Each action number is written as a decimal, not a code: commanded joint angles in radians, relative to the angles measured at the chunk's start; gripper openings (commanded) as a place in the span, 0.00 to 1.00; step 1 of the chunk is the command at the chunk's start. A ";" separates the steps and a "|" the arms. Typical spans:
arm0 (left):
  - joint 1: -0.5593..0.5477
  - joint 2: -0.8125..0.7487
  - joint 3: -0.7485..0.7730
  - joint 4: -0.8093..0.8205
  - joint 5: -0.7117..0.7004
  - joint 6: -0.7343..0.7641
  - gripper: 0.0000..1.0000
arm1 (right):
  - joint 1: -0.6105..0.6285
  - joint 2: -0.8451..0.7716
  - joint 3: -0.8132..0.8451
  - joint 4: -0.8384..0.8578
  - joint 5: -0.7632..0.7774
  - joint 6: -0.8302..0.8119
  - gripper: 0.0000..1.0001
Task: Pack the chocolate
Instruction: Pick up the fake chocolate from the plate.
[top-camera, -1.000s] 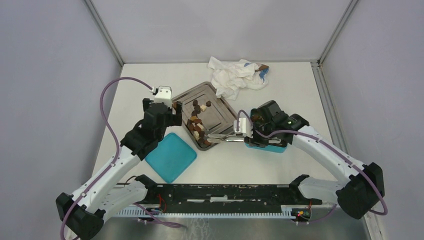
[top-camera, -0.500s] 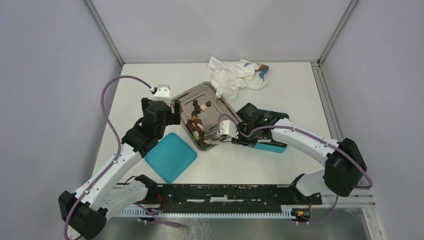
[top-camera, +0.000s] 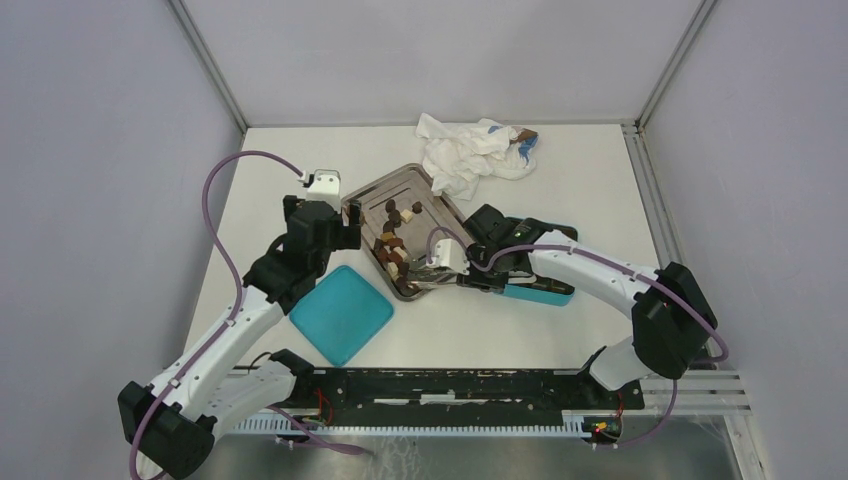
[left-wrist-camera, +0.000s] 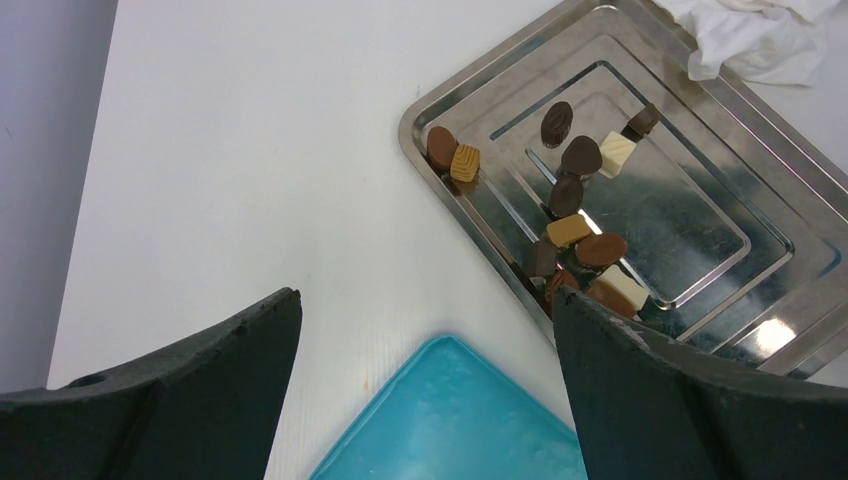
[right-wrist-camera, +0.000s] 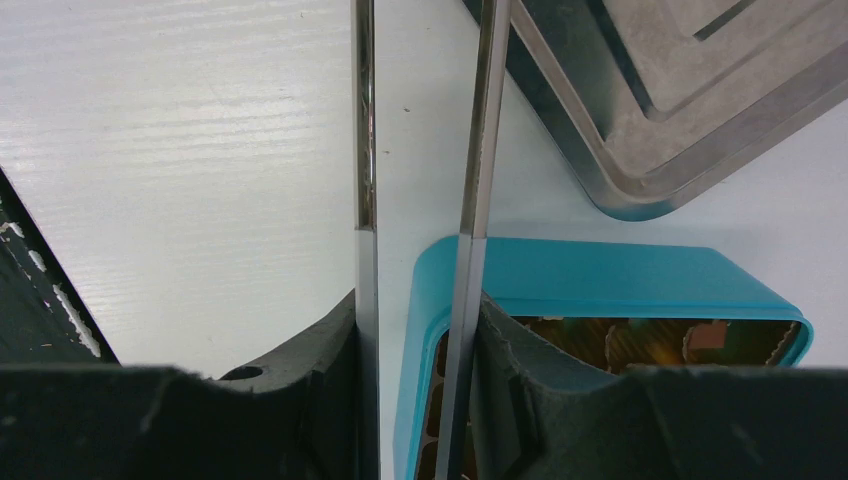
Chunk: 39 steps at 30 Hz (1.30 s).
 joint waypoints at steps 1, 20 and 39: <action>0.010 -0.003 0.012 0.044 0.015 0.031 1.00 | 0.011 0.026 0.050 -0.002 0.018 0.019 0.41; 0.011 -0.012 0.010 0.045 0.034 0.027 1.00 | -0.003 -0.001 0.097 -0.041 -0.022 -0.011 0.07; 0.013 0.030 0.010 0.047 0.074 0.026 1.00 | -0.442 -0.547 -0.107 -0.197 -0.149 -0.204 0.00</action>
